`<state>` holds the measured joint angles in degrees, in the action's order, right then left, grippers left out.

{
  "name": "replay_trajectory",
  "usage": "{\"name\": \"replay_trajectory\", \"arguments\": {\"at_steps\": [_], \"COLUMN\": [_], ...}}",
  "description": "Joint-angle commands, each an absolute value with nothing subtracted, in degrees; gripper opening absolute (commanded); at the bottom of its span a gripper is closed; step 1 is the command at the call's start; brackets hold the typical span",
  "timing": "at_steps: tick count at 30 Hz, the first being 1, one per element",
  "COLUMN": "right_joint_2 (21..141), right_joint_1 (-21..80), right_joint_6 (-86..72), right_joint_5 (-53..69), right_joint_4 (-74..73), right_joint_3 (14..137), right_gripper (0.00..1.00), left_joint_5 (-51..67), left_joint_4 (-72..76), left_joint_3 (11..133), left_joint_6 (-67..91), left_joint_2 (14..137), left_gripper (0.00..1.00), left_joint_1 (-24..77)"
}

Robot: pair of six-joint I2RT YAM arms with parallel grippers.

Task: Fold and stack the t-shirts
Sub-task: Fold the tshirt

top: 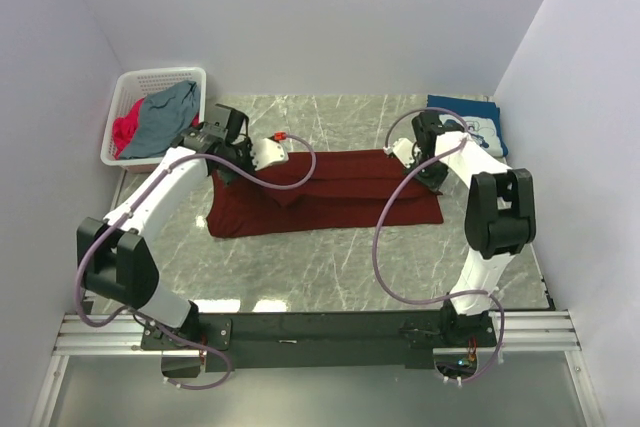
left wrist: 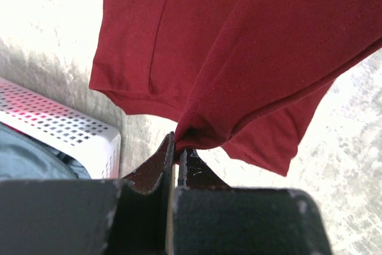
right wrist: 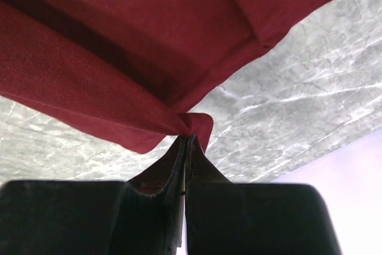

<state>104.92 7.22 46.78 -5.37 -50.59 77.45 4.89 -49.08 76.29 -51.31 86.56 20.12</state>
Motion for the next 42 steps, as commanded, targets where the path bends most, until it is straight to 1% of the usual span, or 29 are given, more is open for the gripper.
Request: {"name": "replay_trajectory", "arguments": {"at_steps": [1, 2, 3, 4, 5, 6, 7, 8, 9, 11, 12, 14, 16, 20, 24, 28, 29, 32, 36, 40, 42], "right_joint_2": [106.1, 106.5, 107.1, 107.5, 107.8, 107.8, 107.8, 107.9, 107.9, 108.2, 108.0, 107.8, 107.1, 106.1, 106.7, 108.7, 108.9, 109.7, 110.8, 112.8, 113.8], "right_joint_1": [6.8, 6.8, 6.7, 6.7, 6.2, 6.1, 5.6, 5.2, 3.7, 2.0, 0.2, -2.2, -4.6, -6.2, -6.1, -6.2, -6.2, -6.3, -6.3, -6.3, -6.3], "right_joint_6": [46.5, 45.8, 45.3, 44.7, 43.9, 43.4, 43.0, 42.0, 41.5, 39.4, 38.9, 37.2, 36.3, 33.6, 30.9, 28.0, 27.3, 26.0, 25.1, 24.2, 24.1], "right_joint_5": [-6.9, -6.9, -6.9, -6.9, -6.5, -6.2, -5.9, -5.5, -3.7, -1.5, -0.3, 4.1, 8.3, 13.3, 15.6, 15.4, 14.9, 12.9, 12.1, 11.3, 10.6], "right_joint_4": [-49.9, -50.0, -50.2, -50.6, -51.0, -51.2, -51.5, -52.1, -53.1, -56.4, -57.5, -60.6, -63.4, -64.5, -62.4, -59.8, -59.2, -57.9, -56.9, -55.4, -55.1], "right_joint_3": [80.6, 81.6, 82.3, 82.9, 84.0, 84.5, 84.9, 86.3, 87.2, 90.1, 90.9, 91.8, 91.4, 86.4, 82.4, 80.3, 80.0, 79.3, 77.8, 76.6, 76.4], "right_gripper": [0.01, 0.06, 0.22, 0.30, 0.37, 0.55, 0.62, 0.65, 0.68, 0.68, 0.68, 0.67, 0.65, 0.59, 0.58, 0.57, 0.57, 0.60, 0.61, 0.61, 0.55], "left_joint_5": [6.8, 6.7, 6.7, 6.3, 6.5, 6.8, 7.4, 7.7, 8.2, 11.2, 11.9, 14.3, 15.0, 18.2, 21.0, 21.1, 21.0, 20.5, 21.3, 21.3, 21.5], "left_joint_4": [-46.0, -45.4, -44.4, -43.6, -43.2, -43.0, -43.2, -43.3, -43.5, -45.1, -45.6, -46.7, -47.5, -50.3, -49.3, -49.1, -49.2, -50.0, -49.8, -48.0, -47.4], "left_joint_3": [77.0, 77.1, 77.4, 77.7, 78.3, 80.2, 81.6, 83.2, 86.4, 89.5, 91.2, 91.5, 89.2, 81.9, 70.9, 64.9, 63.0, 60.1, 57.5, 56.3, 56.3], "left_joint_6": [-51.0, -50.8, -50.3, -49.7, -49.0, -47.4, -46.2, -45.0, -42.0, -38.9, -36.4, -34.4, -32.5, -29.3, -25.0, -22.7, -22.8, -23.4, -23.1, -22.3, -22.0], "left_joint_2": [88.2, 88.6, 89.5, 90.2, 91.0, 93.0, 94.1, 95.4, 97.7, 99.2, 99.7, 98.9, 96.3, 92.3, 87.8, 86.0, 85.8, 85.9, 87.0, 88.6, 89.4], "left_gripper": [0.00, 0.01, 0.03, 0.09, 0.22, 0.25, 0.30, 0.40, 0.43, 0.48, 0.53, 0.56, 0.58, 0.60, 0.59, 0.62, 0.65, 0.71, 0.71, 0.66, 0.60], "left_joint_1": [19.3, 19.2, 18.9, 18.2, 17.7, 17.1, 15.4, 14.4, 13.4, 9.8, 8.9, 6.6, 4.9, 2.8, 1.5, 1.1, 1.0, 0.9, 0.7, 0.7, 0.7]}}
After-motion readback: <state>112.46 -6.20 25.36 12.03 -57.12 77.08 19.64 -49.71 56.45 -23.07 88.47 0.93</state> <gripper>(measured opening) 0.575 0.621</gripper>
